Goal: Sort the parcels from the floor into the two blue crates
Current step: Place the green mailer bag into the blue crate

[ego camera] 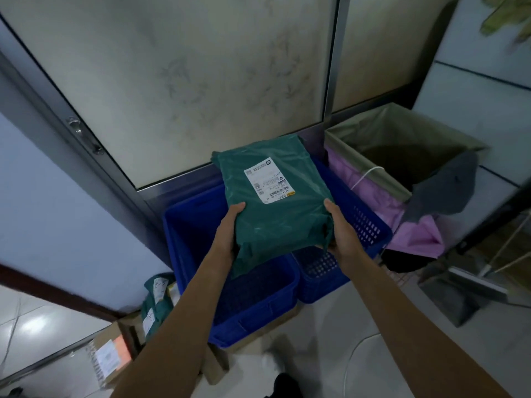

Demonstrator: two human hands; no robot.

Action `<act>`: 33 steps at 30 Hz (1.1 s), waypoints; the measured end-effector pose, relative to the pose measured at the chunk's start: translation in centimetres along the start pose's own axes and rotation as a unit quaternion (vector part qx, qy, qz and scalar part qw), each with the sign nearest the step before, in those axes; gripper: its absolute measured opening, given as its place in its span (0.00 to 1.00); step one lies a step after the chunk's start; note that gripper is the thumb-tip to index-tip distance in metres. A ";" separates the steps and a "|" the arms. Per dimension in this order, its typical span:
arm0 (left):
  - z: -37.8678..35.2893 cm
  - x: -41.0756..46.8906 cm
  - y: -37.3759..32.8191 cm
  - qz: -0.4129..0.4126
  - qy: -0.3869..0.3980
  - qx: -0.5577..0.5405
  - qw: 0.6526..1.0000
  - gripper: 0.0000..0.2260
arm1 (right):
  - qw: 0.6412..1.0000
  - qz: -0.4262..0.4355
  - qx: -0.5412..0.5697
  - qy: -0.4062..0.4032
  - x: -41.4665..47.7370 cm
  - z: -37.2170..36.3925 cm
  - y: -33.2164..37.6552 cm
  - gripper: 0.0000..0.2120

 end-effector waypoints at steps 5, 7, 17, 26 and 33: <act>-2.4 6.4 1.0 0.021 -0.017 -0.030 0.999 0.27 | 0.995 -0.024 0.088 -0.041 4.7 -1.3 -1.2 0.26; -4.6 8.6 1.7 0.035 -0.011 -0.033 0.999 0.29 | 0.994 -0.042 0.093 -0.032 6.6 -2.4 -1.6 0.32; -10.1 16.1 1.4 0.045 0.036 0.010 0.998 0.31 | 0.992 -0.050 0.116 -0.007 17.3 -0.9 2.6 0.27; -3.5 21.7 -4.8 0.023 -0.158 0.013 0.987 0.34 | 0.992 -0.089 -0.018 0.091 28.4 5.6 12.0 0.25; -7.3 22.5 -4.7 0.058 -0.112 0.043 0.991 0.29 | 0.946 -0.187 -0.174 0.199 36.1 5.4 18.9 0.21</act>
Point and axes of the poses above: each hand's wrist, its own x-axis towards the middle knuckle, its own z-axis out of the back of the hand, y = z × x, the point moved 4 cm from there along x, towards the middle knuckle, and after that the axes turned 6 degrees about x, right-handed, at the moved point
